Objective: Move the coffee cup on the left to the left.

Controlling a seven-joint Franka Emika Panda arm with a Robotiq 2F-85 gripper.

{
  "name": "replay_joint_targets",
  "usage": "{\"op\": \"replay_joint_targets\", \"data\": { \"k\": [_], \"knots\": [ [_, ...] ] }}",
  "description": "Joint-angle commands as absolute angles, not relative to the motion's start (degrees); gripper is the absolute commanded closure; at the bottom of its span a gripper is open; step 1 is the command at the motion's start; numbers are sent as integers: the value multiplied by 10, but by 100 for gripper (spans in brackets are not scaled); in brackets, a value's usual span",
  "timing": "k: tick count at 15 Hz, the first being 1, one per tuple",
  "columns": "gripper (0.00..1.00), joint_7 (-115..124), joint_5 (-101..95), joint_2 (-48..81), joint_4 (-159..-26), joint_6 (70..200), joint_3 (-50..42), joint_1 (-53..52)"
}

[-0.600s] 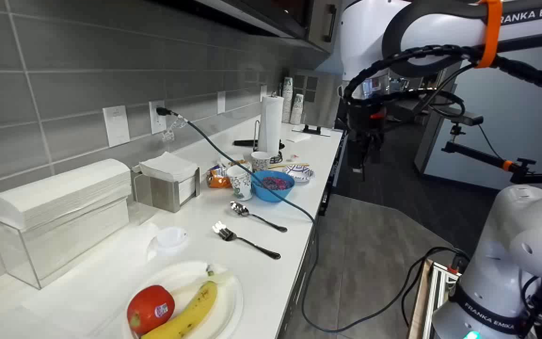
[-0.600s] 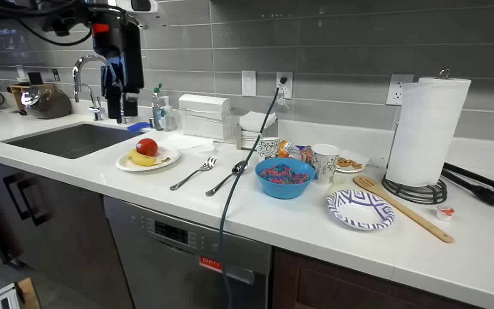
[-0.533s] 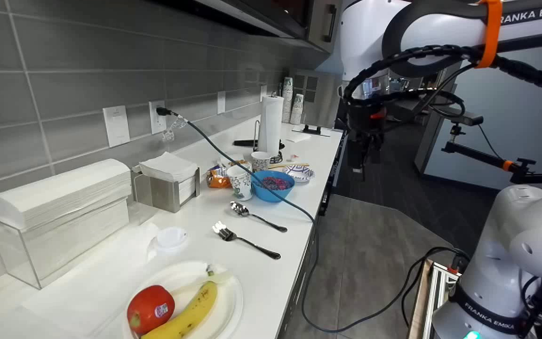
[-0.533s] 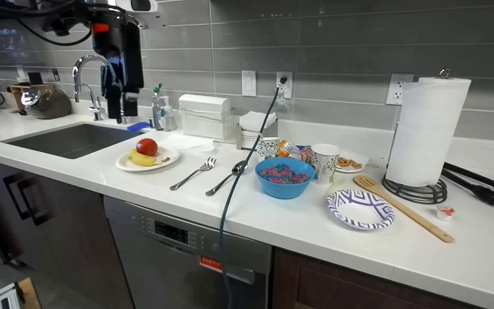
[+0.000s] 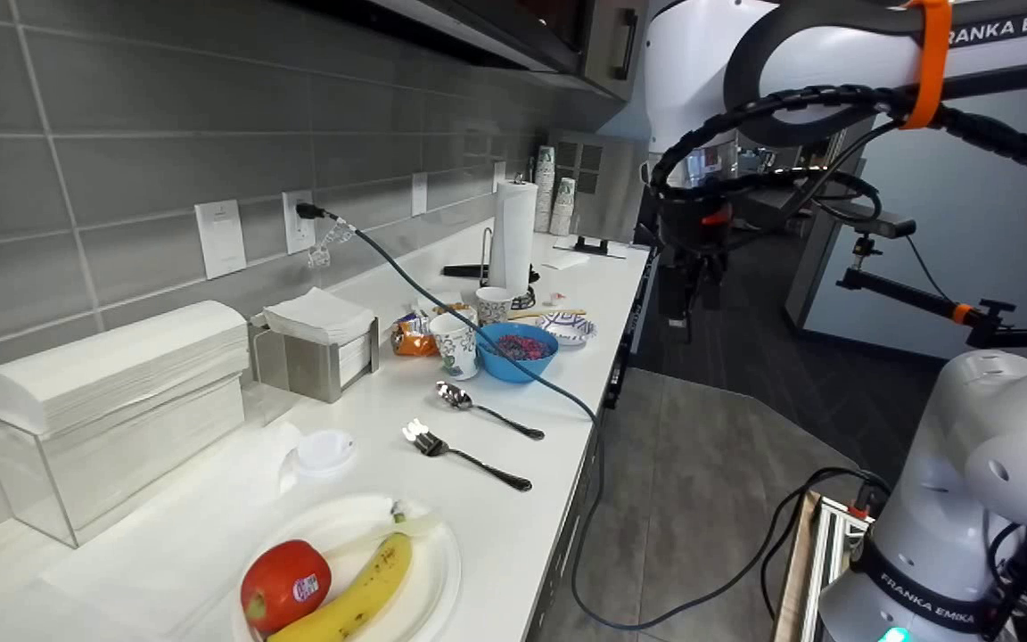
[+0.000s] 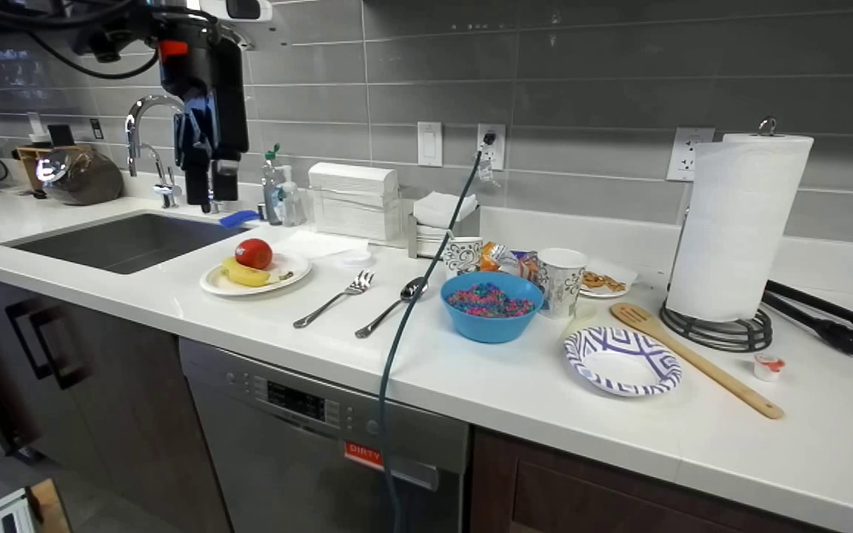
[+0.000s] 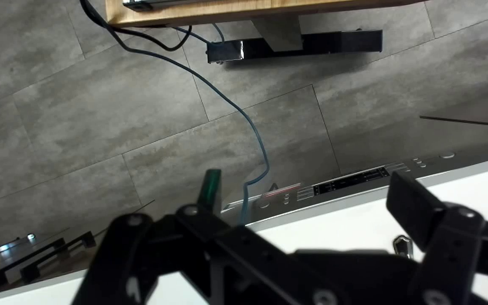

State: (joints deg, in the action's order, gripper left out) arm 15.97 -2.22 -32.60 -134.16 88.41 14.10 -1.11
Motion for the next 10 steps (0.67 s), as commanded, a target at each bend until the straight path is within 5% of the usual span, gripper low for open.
{"op": "replay_joint_targets", "data": {
  "k": [1,10],
  "knots": [
    [0,166,-27,-324,-1340,883,130,-25],
    [0,164,-28,-294,-1311,915,94,-5]
  ]
}}
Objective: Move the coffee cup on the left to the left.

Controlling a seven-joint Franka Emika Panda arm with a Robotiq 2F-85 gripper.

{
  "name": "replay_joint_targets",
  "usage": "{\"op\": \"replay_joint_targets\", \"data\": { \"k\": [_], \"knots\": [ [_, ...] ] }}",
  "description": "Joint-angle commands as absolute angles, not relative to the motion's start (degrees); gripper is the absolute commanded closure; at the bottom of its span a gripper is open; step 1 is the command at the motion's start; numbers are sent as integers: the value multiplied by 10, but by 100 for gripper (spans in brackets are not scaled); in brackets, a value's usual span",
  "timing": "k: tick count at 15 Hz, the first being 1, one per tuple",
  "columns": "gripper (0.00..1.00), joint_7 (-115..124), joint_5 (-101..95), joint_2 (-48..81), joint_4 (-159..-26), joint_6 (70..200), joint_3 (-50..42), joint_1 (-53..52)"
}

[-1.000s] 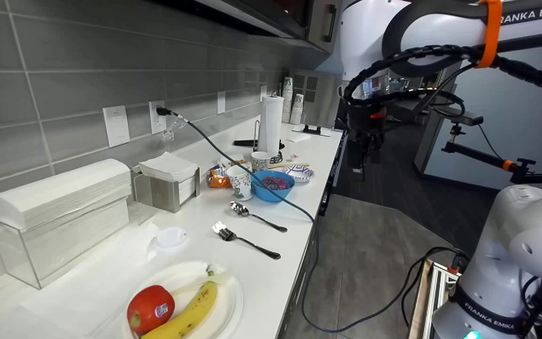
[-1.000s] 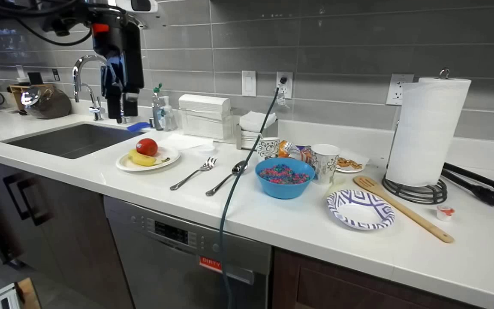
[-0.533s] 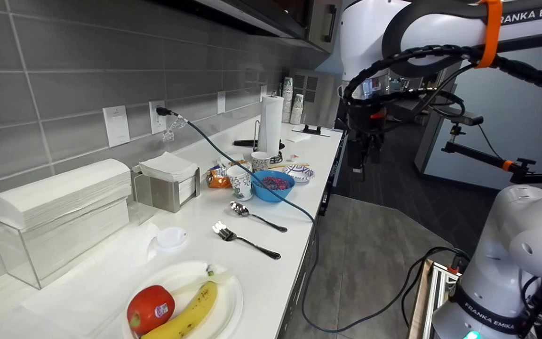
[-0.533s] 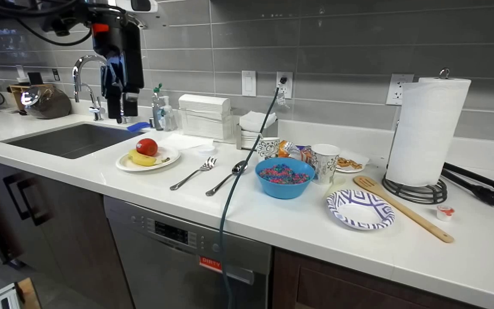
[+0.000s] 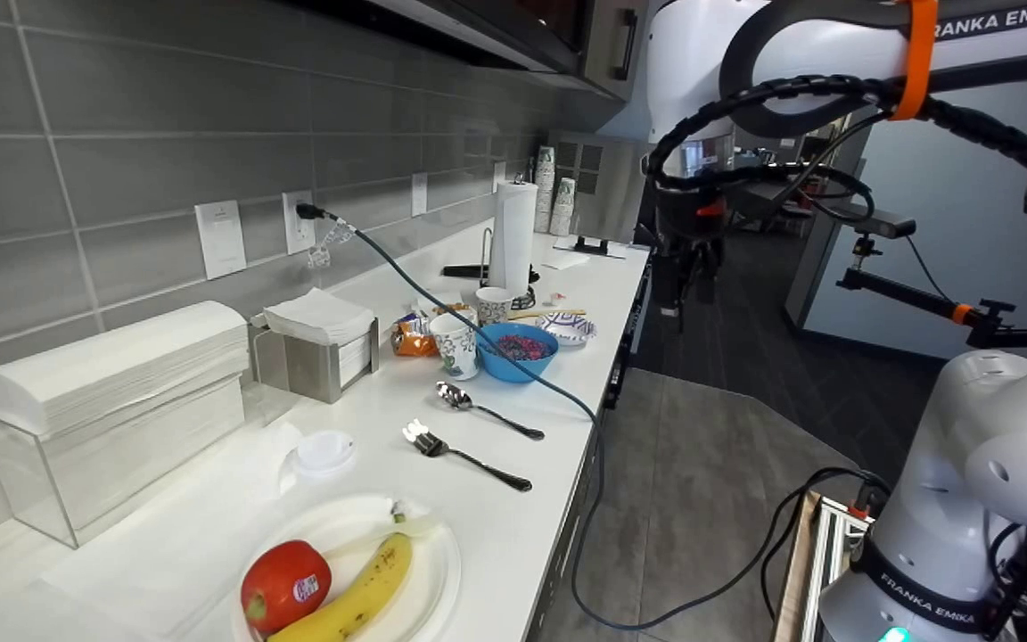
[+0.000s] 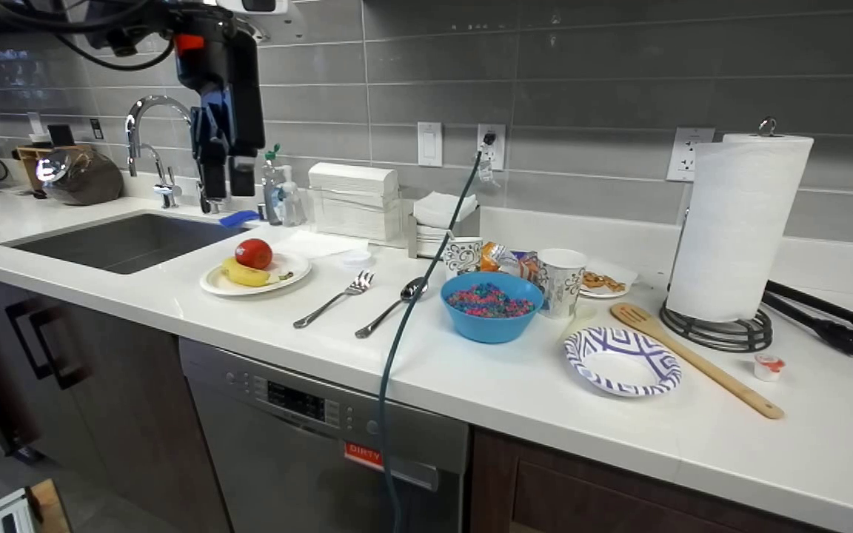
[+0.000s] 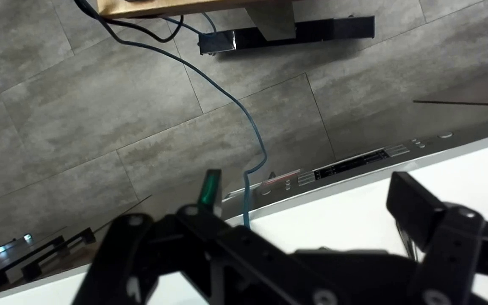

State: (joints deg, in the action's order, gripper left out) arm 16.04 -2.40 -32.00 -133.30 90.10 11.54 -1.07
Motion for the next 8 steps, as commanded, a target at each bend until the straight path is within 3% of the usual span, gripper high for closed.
{"op": "replay_joint_targets", "data": {
  "k": [1,8],
  "knots": [
    [0,166,-31,-287,-1305,925,87,0],
    [0,177,-52,-217,-1268,1055,52,28]
  ]
}}
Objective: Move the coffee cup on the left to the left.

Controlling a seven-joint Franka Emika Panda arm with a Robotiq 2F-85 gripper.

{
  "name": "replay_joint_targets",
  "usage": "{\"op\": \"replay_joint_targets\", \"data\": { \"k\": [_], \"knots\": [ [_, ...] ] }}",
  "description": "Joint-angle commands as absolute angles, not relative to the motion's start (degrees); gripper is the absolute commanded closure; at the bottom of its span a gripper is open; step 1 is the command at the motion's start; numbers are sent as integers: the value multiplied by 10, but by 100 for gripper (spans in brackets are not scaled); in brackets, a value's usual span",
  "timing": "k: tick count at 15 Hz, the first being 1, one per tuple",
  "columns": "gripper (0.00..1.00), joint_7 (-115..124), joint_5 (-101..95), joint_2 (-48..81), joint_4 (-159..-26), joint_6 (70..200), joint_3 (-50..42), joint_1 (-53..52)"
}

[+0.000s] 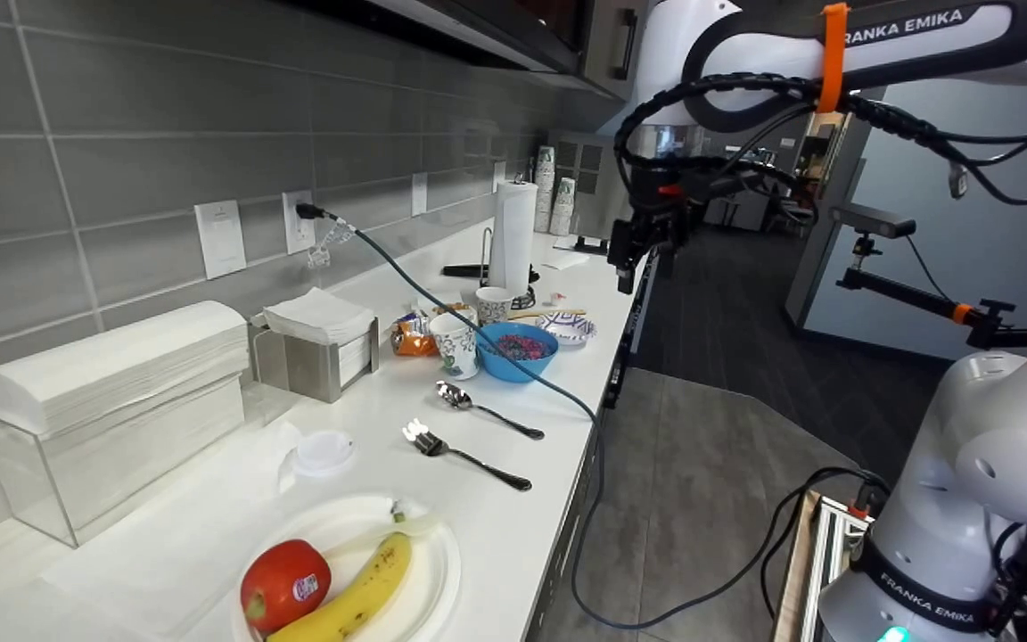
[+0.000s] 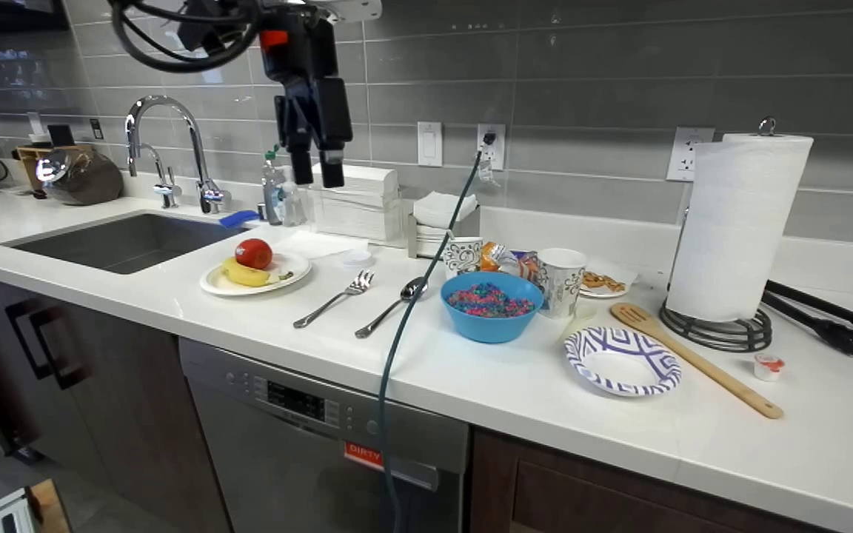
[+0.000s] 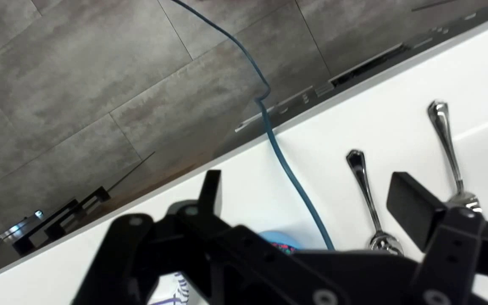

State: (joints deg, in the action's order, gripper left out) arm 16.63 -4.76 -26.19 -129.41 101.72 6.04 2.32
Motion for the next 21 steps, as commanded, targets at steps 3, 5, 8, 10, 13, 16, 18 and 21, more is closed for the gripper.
{"op": "replay_joint_targets", "data": {
  "k": [3,5,8,10,13,16,18,21],
  "knots": [
    [0,177,-50,-170,-1238,1083,48,29],
    [0,178,-46,-133,-1207,1092,43,28],
    [0,188,-46,-73,-1152,1100,38,27],
    [0,199,-54,-34,-1117,1118,34,26],
    [0,189,-41,24,-1060,1129,25,21],
    [0,195,-49,79,-1009,1162,18,15],
    [0,190,-42,116,-974,1171,13,12],
    [0,186,-38,107,-986,1167,8,8]
  ]
}}
